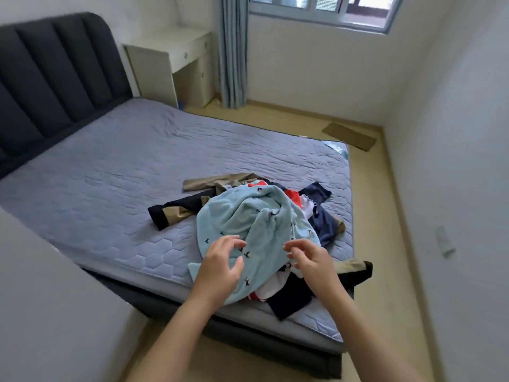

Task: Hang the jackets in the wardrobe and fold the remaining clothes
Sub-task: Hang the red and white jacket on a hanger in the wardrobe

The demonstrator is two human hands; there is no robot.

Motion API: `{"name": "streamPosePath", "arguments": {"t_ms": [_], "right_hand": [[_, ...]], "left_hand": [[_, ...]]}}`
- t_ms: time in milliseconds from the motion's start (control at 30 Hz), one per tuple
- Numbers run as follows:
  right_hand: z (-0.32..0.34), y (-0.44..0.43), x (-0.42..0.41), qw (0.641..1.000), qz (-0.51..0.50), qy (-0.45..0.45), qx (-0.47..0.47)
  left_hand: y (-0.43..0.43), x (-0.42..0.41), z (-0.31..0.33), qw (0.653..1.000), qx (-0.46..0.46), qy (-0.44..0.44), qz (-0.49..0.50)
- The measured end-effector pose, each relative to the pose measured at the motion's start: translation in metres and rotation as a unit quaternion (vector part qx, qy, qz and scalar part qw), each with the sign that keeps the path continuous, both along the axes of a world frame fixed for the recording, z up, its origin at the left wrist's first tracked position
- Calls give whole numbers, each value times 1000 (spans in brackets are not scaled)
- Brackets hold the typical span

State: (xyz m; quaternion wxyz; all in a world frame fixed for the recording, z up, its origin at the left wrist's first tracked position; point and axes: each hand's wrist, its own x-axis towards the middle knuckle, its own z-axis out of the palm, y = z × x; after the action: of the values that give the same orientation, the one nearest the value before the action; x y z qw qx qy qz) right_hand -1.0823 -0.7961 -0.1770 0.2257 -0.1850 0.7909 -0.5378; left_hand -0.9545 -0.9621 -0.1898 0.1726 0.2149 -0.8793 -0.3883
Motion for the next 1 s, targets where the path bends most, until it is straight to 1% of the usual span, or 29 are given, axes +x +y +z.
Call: {"name": "streamPosePath", "arguments": {"t_ms": [100, 200, 400, 533, 567, 667, 700, 767, 833, 867, 900, 933, 967, 1000], "right_hand": [[-16, -14, -45, 999, -33, -2, 25], [-42, -29, -88, 996, -51, -12, 66], [-124, -59, -177, 982, -14, -50, 183], [-190, -82, -229, 967, -9, -65, 248], [-195, -85, -231, 964, -3, -59, 259], [-234, -97, -248, 965, 10, -48, 259], [-244, -101, -254, 966, 10, -45, 254], [-265, -108, -263, 971, -3, -53, 235], [-279, -113, -262, 975, -14, -66, 214], [-283, -116, -261, 975, -16, -70, 209], [-285, -118, -260, 976, -18, -68, 205], [-286, -119, -260, 977, -23, -61, 203], [-285, -121, -260, 978, -22, -48, 204], [-282, -125, -261, 976, -16, -24, 217]], "left_hand": [[-26, -51, -19, 999, 23, -20, -25], [-41, -90, -54, 996, 41, -76, -28], [-69, -163, -133, 980, 21, -198, -21], [-100, -232, -190, 971, -9, -240, 1], [-104, -242, -192, 968, -26, -250, 5], [-113, -284, -223, 967, -66, -247, -12], [-115, -298, -232, 969, -54, -241, -22], [-117, -323, -252, 963, -10, -267, -34], [-120, -336, -270, 953, -18, -301, -31], [-123, -338, -275, 952, -22, -303, -26], [-126, -338, -278, 961, 13, -275, -11], [-129, -336, -278, 969, 95, -229, 6], [-132, -331, -274, 961, 200, -189, 26], [-137, -326, -265, 937, 308, -159, 41]]}}
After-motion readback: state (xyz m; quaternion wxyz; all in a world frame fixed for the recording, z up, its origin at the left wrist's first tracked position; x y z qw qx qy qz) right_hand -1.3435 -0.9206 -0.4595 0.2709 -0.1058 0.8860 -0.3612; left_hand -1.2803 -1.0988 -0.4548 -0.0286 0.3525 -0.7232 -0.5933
